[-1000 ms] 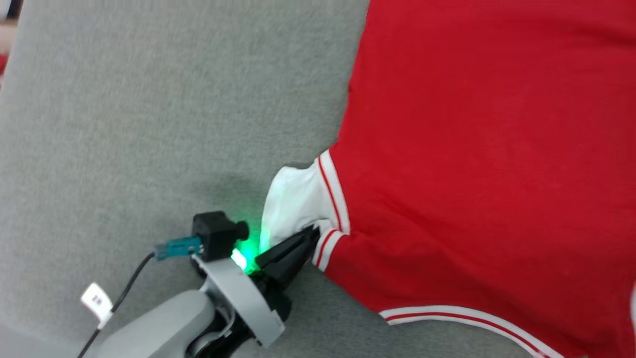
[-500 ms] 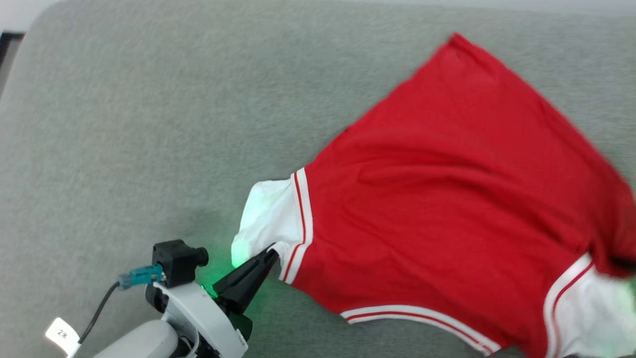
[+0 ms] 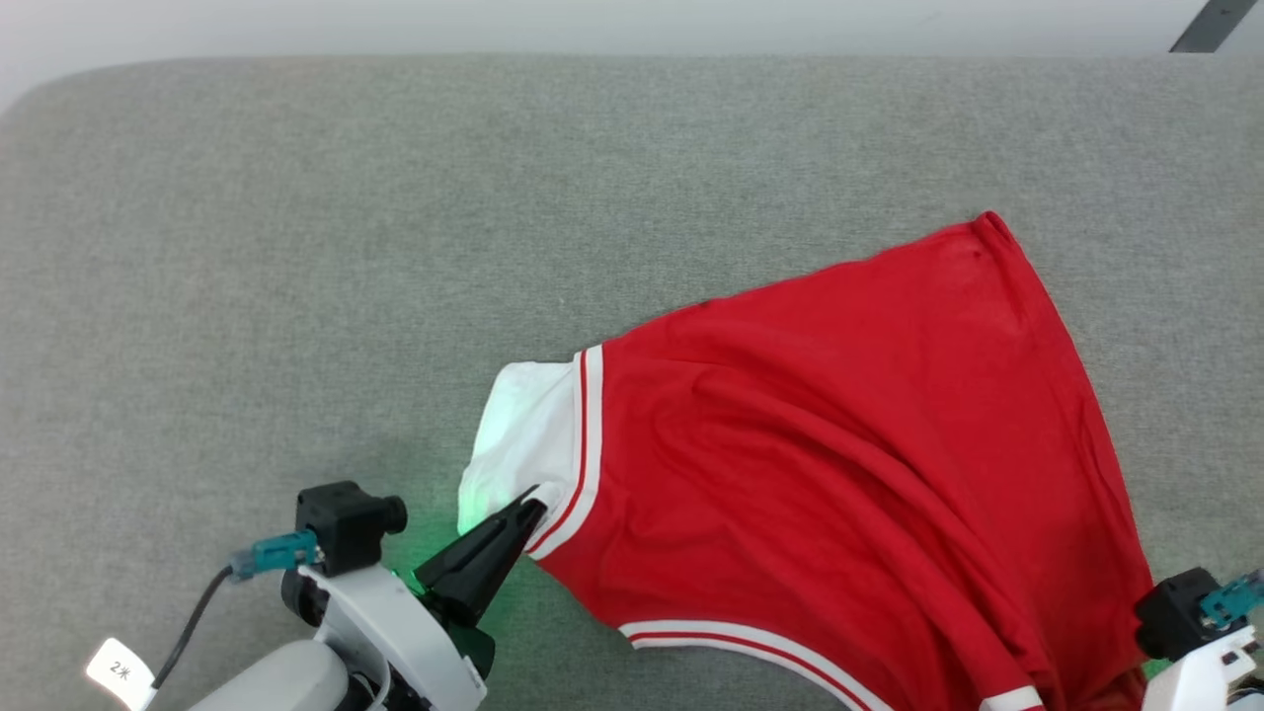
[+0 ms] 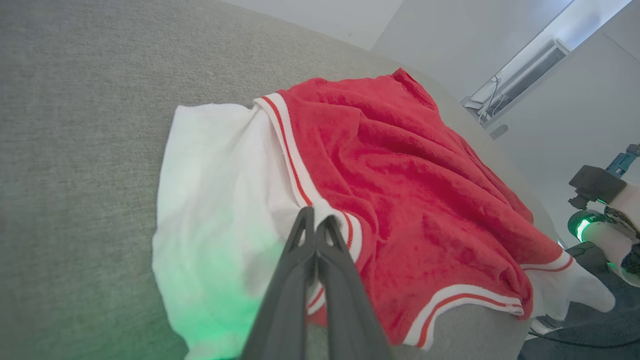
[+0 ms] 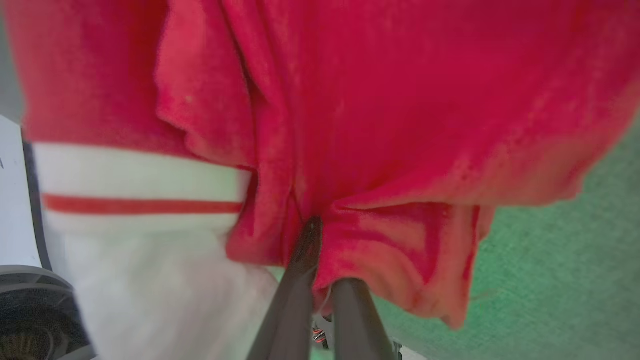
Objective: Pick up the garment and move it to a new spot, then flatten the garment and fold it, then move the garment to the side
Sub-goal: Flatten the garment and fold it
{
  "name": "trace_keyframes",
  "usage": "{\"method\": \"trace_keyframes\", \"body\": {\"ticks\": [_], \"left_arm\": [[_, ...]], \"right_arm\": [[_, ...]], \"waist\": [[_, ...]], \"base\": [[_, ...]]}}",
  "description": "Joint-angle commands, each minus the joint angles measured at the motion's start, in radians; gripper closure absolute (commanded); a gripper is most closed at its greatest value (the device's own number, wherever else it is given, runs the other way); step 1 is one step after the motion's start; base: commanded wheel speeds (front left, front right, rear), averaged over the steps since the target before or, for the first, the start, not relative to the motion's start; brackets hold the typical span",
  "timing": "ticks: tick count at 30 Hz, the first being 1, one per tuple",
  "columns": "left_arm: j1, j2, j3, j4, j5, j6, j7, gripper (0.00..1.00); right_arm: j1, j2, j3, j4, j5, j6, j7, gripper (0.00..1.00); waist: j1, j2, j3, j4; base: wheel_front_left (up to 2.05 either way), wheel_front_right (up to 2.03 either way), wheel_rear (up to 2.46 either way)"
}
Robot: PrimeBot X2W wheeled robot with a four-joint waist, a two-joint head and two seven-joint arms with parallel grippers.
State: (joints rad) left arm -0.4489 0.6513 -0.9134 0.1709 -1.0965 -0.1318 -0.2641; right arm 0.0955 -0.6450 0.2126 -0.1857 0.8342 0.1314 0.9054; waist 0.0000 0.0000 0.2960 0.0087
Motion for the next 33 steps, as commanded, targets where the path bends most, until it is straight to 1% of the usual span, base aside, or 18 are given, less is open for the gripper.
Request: {"method": "trace_keyframes", "body": {"ticks": [1, 2, 3, 4, 5, 8, 10, 14, 16, 18, 20, 22, 24, 26, 29, 33], "left_arm": [[0.001, 0.0, -0.001, 0.002, 0.011, 0.002, 0.0, 1.0], [-0.001, 0.002, -0.006, 0.006, 0.012, 0.002, 0.0, 1.0], [-0.003, 0.002, -0.006, 0.009, 0.012, 0.002, 0.0, 1.0], [-0.003, 0.002, -0.007, 0.01, 0.012, 0.002, 0.0, 1.0], [-0.003, 0.001, -0.008, 0.01, 0.011, 0.002, 0.0, 1.0], [-0.002, 0.0, -0.009, 0.012, 0.01, 0.002, 0.0, 1.0], [-0.001, -0.006, -0.007, 0.011, 0.01, 0.002, 0.0, 1.0], [0.016, -0.021, 0.005, 0.008, 0.019, 0.002, 0.0, 1.0], [0.023, -0.029, 0.009, 0.006, 0.026, 0.002, 0.0, 1.0], [0.024, -0.036, 0.009, 0.006, 0.032, 0.002, 0.0, 1.0], [0.023, -0.041, 0.013, 0.007, 0.036, 0.002, 0.0, 1.0], [0.018, -0.047, 0.018, 0.006, 0.037, 0.002, 0.0, 1.0], [0.006, -0.054, 0.018, 0.003, 0.043, 0.002, 0.0, 1.0], [-0.006, -0.061, 0.013, 0.001, 0.045, 0.002, 0.0, 1.0], [-0.029, -0.069, 0.002, -0.001, 0.051, 0.002, 0.0, 1.0], [-0.065, -0.081, -0.011, 0.002, 0.052, 0.002, 0.0, 1.0]], "right_arm": [[0.011, 0.015, 0.007, -0.002, -0.017, -0.001, -0.004, 1.0], [0.008, 0.024, 0.006, -0.008, -0.029, -0.001, -0.013, 1.0], [0.0, 0.031, 0.001, -0.013, -0.043, -0.001, -0.027, 0.84], [-0.011, 0.034, -0.008, -0.015, -0.061, -0.001, -0.039, 0.28], [-0.02, 0.035, -0.013, -0.019, -0.076, -0.001, -0.049, 0.0], [-0.023, 0.017, -0.034, -0.047, -0.097, -0.001, -0.062, 0.0], [-0.008, 0.003, -0.065, -0.078, -0.092, -0.001, -0.06, 0.0], [0.023, -0.043, -0.161, -0.165, -0.066, -0.001, -0.023, 0.0], [0.023, -0.064, -0.226, -0.206, -0.051, -0.001, -0.001, 0.0], [-0.005, -0.084, -0.28, -0.237, -0.041, -0.001, 0.017, 0.0], [-0.062, -0.096, -0.312, -0.261, -0.031, -0.001, 0.01, 0.0], [-0.153, -0.078, -0.325, -0.242, -0.025, -0.001, -0.031, 0.0], [-0.255, -0.07, -0.293, -0.197, -0.047, -0.001, -0.075, 0.0], [-0.363, -0.064, -0.231, -0.129, -0.079, -0.001, -0.116, 0.0], [-0.521, -0.045, -0.127, -0.003, -0.112, -0.001, -0.158, 0.0], [-0.705, -0.036, 0.002, 0.194, -0.162, -0.001, -0.18, 0.0]], "waist": [[0.0, 0.0, 0.0, -0.004], [0.0, 0.0, -0.001, -0.006], [0.0, 0.0, -0.002, -0.008], [0.0, 0.0, -0.003, -0.01], [0.0, 0.0, -0.004, -0.012], [0.0, 0.0, -0.007, -0.014], [0.0, 0.0, -0.009, -0.011], [0.0, 0.0, -0.01, -0.003], [0.0, 0.0, -0.008, 0.001], [0.0, 0.0, -0.006, 0.007], [0.0, 0.0, -0.002, 0.013], [0.0, 0.0, 0.006, 0.017], [0.0, 0.0, 0.019, 0.025], [0.0, 0.0, 0.031, 0.035], [0.0, 0.0, 0.054, 0.05], [0.0, 0.0, 0.091, 0.075]], "base": [[0.0, 0.0, 0.0], [0.0, 0.0, 0.0], [0.0, 0.0, 0.0], [0.0, 0.0, 0.0], [0.0, 0.0, 0.0], [0.0, 0.0, 0.0], [0.0, 0.0, 0.0], [0.0, 0.0, 0.0], [0.0, 0.0, 0.0], [0.0, 0.0, 0.0], [0.0, 0.0, 0.0], [0.0, 0.0, 0.0], [0.0, 0.0, 0.0], [0.0, 0.0, 0.0], [0.0, 0.0, 0.0], [0.0, 0.0, 0.0]]}}
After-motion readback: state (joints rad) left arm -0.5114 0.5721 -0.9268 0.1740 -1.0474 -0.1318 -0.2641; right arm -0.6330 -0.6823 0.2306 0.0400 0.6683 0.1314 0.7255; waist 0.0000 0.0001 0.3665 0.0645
